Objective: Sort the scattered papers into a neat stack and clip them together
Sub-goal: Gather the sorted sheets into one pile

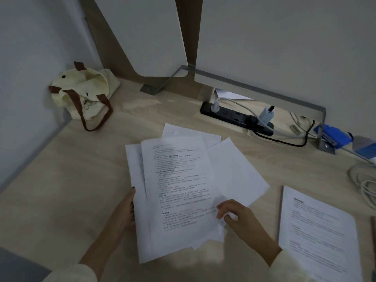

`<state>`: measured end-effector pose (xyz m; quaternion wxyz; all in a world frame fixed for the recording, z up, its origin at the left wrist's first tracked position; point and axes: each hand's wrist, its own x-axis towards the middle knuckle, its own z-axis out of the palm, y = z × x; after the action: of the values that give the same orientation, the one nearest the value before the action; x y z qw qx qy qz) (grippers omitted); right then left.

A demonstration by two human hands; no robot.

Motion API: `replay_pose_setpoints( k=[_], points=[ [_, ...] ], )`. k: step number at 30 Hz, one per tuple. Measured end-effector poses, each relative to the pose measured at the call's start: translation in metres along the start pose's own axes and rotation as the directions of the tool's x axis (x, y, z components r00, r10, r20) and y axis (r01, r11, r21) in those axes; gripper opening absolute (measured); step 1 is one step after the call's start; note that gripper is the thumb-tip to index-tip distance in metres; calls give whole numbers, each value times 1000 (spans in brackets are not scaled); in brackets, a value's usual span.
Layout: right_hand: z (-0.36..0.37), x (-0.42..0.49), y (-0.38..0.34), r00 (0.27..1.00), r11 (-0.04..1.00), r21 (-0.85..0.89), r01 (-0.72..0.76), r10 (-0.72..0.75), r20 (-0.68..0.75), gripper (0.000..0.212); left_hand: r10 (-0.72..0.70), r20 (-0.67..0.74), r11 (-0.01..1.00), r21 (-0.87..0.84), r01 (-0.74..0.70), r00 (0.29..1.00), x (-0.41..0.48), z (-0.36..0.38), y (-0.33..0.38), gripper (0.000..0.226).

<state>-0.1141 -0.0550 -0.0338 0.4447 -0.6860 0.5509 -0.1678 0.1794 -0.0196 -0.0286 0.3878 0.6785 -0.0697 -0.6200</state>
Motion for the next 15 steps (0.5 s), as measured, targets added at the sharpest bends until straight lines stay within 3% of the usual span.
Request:
replay_pose_setpoints(
  k=[4, 7, 9, 10, 12, 14, 15],
  points=[
    [8, -2, -2, 999, 999, 21, -28, 27, 36, 54, 161, 71, 969, 178, -171, 984, -4, 2, -5, 18],
    [14, -4, -7, 994, 996, 74, -59, 53, 91, 52, 248, 82, 936, 235, -261, 965, -3, 3, -10, 26],
    [12, -2, -12, 992, 974, 195, -114, 121, -27, 45, 262, 51, 917, 300, -265, 964, -1, 2, -13, 28],
    [8, 1, -12, 970, 952, 274, -139, 187, -156, 38, 264, 35, 906, 332, -261, 964, 2, 1, -14, 27],
    [-7, 6, -5, 836, 898, 387, -208, 368, -406, 31, 273, 22, 885, 386, -260, 962, 5, -1, -15, 27],
    [-23, 2, 3, 710, 754, 578, -312, 590, -385, 26, 294, 22, 863, 424, -275, 956, 8, -2, -16, 35],
    [-27, -2, 8, 696, 673, 655, -342, 650, -305, 19, 307, 21, 850, 443, -284, 951, 9, -2, -16, 39]
  ],
)
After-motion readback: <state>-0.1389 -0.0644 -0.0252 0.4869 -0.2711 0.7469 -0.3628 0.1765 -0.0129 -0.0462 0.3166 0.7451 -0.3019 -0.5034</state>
